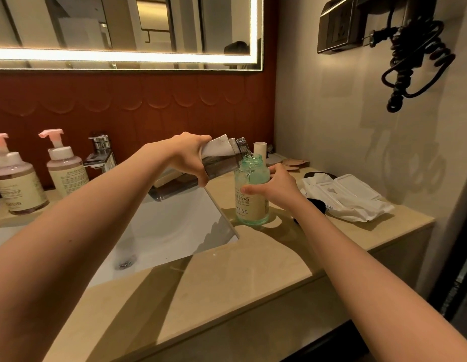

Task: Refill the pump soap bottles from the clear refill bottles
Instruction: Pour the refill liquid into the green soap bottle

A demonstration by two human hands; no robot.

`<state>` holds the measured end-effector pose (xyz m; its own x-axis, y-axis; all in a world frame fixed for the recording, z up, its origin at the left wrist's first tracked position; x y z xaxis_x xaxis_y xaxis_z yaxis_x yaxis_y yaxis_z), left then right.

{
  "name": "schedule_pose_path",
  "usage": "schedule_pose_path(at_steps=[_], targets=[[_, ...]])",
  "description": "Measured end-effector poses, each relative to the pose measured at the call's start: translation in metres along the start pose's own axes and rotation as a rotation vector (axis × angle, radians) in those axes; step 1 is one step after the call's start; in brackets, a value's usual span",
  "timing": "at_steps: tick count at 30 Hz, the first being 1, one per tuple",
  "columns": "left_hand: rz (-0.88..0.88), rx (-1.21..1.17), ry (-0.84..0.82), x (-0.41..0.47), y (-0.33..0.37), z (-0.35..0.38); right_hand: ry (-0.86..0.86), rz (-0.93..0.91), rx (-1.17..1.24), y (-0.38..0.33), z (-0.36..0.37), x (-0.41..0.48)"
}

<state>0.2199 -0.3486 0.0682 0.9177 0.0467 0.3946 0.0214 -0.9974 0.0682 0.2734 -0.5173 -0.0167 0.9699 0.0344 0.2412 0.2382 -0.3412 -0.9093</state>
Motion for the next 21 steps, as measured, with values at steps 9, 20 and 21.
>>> schedule_pose_path(at_steps=[9,20,21], targets=[[0.000,0.017,-0.007,0.0000,0.0008,-0.0009,0.005,0.008,-0.007,0.0012,0.0010,0.0018],[-0.005,0.056,0.003,-0.0011,0.0003,-0.0016,0.003,-0.001,-0.001,0.0013,0.0013,0.0029],[-0.006,0.060,0.002,-0.0012,0.0005,-0.0017,0.004,-0.001,-0.002,0.0015,0.0012,0.0030]])
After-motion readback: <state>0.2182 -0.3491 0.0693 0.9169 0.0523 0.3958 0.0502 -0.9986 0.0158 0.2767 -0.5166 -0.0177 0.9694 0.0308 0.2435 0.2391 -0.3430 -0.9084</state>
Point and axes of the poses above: each hand's wrist, its own x-axis towards the middle knuckle, its own z-axis out of the palm, y = z × x, the point moved 7 cm from there along x, towards the middle knuckle, and after that the axes turned 15 degrees about y, right-handed, at the moved point
